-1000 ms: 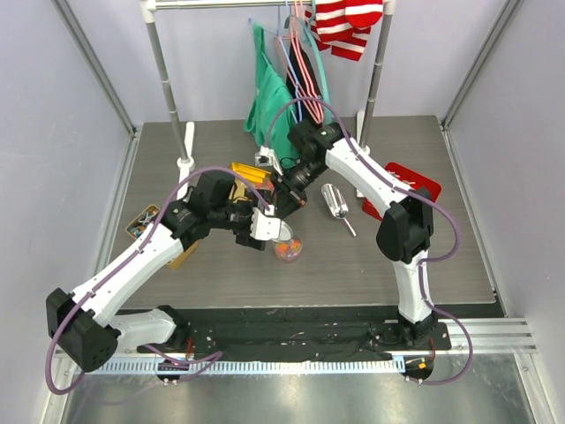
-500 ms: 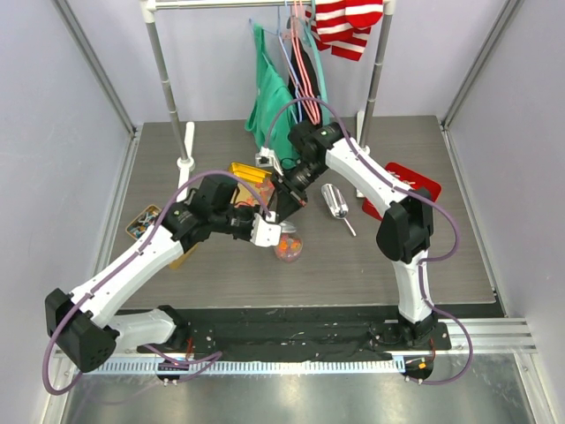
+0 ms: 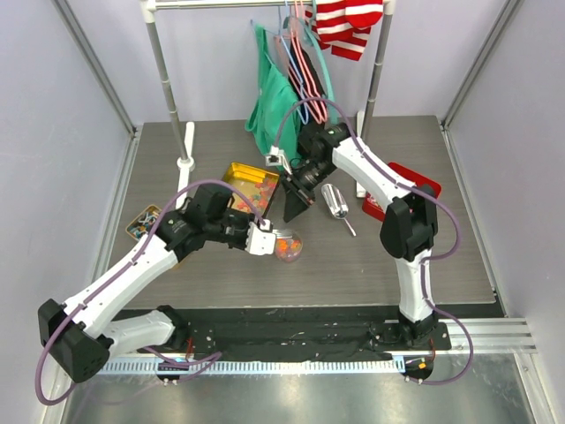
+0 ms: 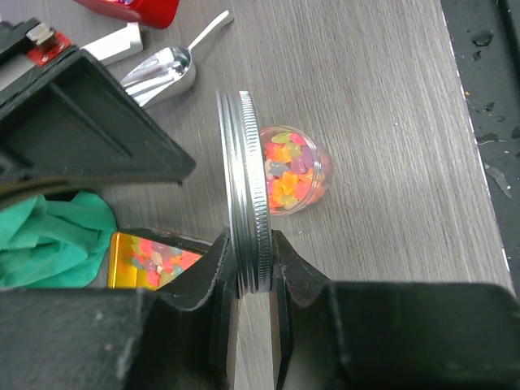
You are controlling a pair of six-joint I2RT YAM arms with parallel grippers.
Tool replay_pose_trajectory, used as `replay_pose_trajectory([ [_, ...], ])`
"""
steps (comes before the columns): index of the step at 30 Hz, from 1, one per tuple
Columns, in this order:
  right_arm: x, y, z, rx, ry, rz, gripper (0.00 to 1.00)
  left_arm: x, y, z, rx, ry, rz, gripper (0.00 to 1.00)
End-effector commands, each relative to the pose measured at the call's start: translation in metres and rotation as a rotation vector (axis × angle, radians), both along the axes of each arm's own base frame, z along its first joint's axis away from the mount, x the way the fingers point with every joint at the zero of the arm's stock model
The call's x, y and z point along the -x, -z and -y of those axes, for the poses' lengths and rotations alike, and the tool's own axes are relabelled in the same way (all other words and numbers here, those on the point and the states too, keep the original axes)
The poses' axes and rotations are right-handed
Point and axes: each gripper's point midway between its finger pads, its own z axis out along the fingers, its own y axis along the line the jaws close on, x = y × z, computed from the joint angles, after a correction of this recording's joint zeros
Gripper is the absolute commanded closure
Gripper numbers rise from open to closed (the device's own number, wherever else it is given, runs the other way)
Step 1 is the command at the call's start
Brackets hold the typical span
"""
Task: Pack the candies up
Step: Close the bottle lid on the packing bottle.
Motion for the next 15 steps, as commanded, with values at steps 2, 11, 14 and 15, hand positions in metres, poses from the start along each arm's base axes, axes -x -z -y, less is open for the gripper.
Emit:
replay_pose_trajectory([
  [2, 0.025, -0.02, 0.027, 0.023, 0.01, -0.01, 0.75, 0.006, -0.003, -0.007, 0.009, -0.016, 0.013, 0.93],
  [11, 0.062, 0.004, 0.06, 0.086, -0.013, 0.001, 0.64, 0.001, 0.008, -0.013, -0.006, -0.078, 0.013, 0.93],
  [14, 0.069, -0.004, 0.068, 0.082, 0.011, 0.075, 0.61, -0.003, 0.016, -0.019, -0.033, -0.113, 0.007, 0.93],
  [15, 0.068, -0.001, 0.071, 0.092, 0.024, 0.104, 0.59, -0.004, 0.019, -0.02, -0.041, -0.123, 0.003, 0.93],
])
